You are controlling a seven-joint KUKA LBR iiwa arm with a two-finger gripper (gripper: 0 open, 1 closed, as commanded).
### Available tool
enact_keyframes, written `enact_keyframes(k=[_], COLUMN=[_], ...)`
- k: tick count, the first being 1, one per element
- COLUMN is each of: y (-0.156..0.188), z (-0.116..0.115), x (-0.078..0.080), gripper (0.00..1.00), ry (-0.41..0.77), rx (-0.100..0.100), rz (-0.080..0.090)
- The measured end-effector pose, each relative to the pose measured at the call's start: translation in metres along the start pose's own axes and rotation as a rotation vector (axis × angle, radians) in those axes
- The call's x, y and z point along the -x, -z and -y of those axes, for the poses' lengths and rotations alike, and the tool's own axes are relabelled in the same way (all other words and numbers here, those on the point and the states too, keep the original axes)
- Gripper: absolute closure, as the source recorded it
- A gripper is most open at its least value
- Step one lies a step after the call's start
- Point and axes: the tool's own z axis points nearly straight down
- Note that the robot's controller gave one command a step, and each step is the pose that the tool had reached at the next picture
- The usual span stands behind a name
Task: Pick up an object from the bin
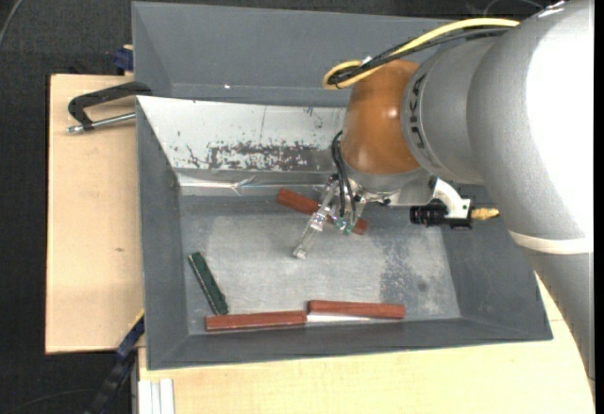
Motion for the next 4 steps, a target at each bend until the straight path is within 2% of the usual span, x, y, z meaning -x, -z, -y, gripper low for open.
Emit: enact_keyframes(k=[1, 2, 3, 4], y=[0.000, 0.044, 0.048, 0.096], z=[0.000, -0.002, -0.003, -0.005], x=[0.000, 0.001, 0.002, 0.003], gripper=[1.00, 1.00, 1.00, 1.00], ry=[0.001, 0.002, 0.004, 0.006], rx=[0.000, 0.006, 0.004, 0.007], rz=[0.001, 0.009, 0.006, 0.010])
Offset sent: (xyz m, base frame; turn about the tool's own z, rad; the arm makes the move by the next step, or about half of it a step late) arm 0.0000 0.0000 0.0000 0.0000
